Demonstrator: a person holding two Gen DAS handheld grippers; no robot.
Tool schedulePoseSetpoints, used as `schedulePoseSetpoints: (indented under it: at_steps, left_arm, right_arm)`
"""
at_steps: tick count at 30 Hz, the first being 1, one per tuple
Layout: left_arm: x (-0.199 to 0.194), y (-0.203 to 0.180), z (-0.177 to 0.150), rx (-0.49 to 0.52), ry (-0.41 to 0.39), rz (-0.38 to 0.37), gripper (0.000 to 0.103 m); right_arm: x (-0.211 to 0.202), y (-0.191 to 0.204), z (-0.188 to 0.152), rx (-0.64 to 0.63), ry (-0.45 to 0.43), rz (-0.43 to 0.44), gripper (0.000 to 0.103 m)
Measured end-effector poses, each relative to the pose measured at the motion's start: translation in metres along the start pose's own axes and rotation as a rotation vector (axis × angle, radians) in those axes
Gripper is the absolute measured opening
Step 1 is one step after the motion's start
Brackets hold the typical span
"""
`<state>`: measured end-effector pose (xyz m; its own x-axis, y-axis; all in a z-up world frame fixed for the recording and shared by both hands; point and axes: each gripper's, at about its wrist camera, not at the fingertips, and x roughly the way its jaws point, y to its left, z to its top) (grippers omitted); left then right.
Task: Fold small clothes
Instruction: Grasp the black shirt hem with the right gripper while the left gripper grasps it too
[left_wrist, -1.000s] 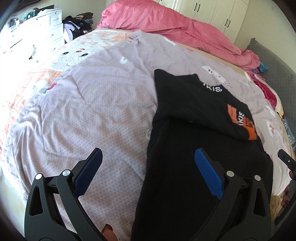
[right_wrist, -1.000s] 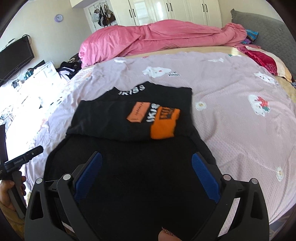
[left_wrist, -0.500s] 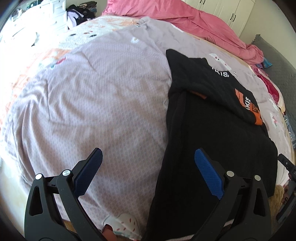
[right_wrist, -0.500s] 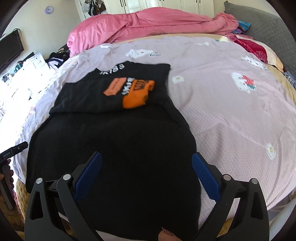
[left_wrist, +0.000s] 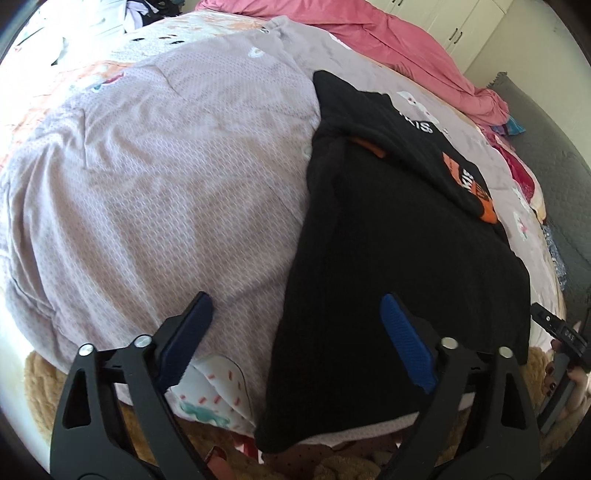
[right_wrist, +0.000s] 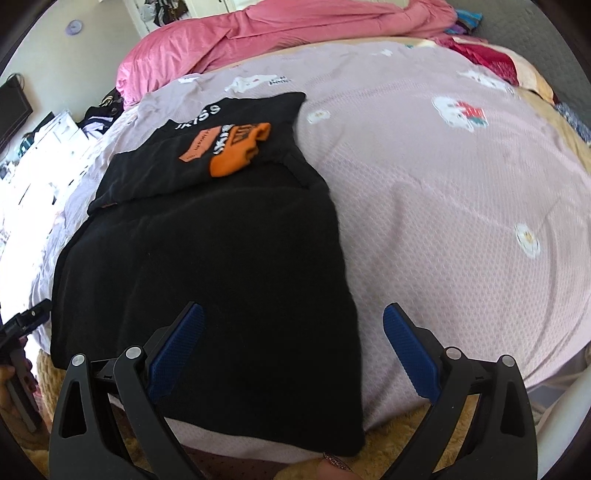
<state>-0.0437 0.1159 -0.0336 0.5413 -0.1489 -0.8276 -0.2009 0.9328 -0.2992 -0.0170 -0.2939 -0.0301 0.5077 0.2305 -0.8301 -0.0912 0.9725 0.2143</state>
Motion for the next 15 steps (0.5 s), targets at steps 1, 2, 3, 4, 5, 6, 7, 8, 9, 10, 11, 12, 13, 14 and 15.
schedulePoseSetpoints:
  at_steps: [1, 2, 3, 4, 5, 6, 7, 8, 9, 10, 11, 12, 13, 14, 15]
  left_arm:
    - [0.000, 0.000, -0.002, -0.001, 0.005, -0.009, 0.077]
    - [0.001, -0.001, -0.004, -0.003, 0.013, -0.021, 0.074]
    - [0.002, -0.003, -0.005, -0.003, 0.022, -0.034, 0.069]
    - [0.003, -0.005, -0.008, 0.003, 0.032, -0.045, 0.066]
    - [0.004, -0.007, -0.010, 0.009, 0.040, -0.051, 0.064]
    - [0.006, -0.010, -0.013, 0.017, 0.050, -0.060, 0.062]
    - [0.006, -0.011, -0.015, 0.021, 0.055, -0.062, 0.060]
    - [0.007, -0.013, -0.017, 0.024, 0.058, -0.063, 0.060]
    - [0.008, -0.014, -0.019, 0.029, 0.060, -0.063, 0.060]
    - [0.008, -0.016, -0.021, 0.036, 0.061, -0.059, 0.060]
    - [0.009, -0.018, -0.021, 0.043, 0.061, -0.054, 0.060]
    - [0.009, -0.019, -0.022, 0.049, 0.062, -0.050, 0.060]
    - [0.009, -0.020, -0.021, 0.051, 0.062, -0.050, 0.060]
    - [0.010, -0.020, -0.021, 0.052, 0.063, -0.053, 0.060]
    - [0.010, -0.021, -0.020, 0.055, 0.065, -0.054, 0.060]
  right_arm:
    - [-0.001, -0.002, -0.002, 0.002, 0.005, -0.002, 0.097]
    - [-0.001, -0.003, -0.003, 0.002, 0.009, -0.002, 0.097]
    - [-0.002, -0.005, -0.004, 0.003, 0.012, -0.001, 0.097]
    - [-0.003, -0.007, -0.006, 0.004, 0.016, 0.003, 0.097]
    - [-0.003, -0.008, -0.008, 0.003, 0.020, 0.005, 0.097]
    - [-0.003, -0.008, -0.009, 0.002, 0.026, 0.005, 0.097]
    - [-0.004, -0.009, -0.011, -0.003, 0.031, 0.002, 0.097]
    - [-0.005, -0.009, -0.012, -0.007, 0.034, 0.002, 0.097]
    - [-0.005, -0.009, -0.014, -0.011, 0.038, 0.002, 0.097]
    - [-0.006, -0.009, -0.015, -0.017, 0.041, 0.003, 0.097]
    - [-0.007, -0.009, -0.017, -0.019, 0.043, 0.007, 0.097]
    - [-0.007, -0.010, -0.018, -0.019, 0.047, 0.011, 0.097]
    - [-0.007, -0.010, -0.019, -0.018, 0.053, 0.013, 0.097]
    - [-0.007, -0.011, -0.019, -0.016, 0.056, 0.017, 0.097]
    - [-0.007, -0.012, -0.020, -0.011, 0.059, 0.022, 0.097]
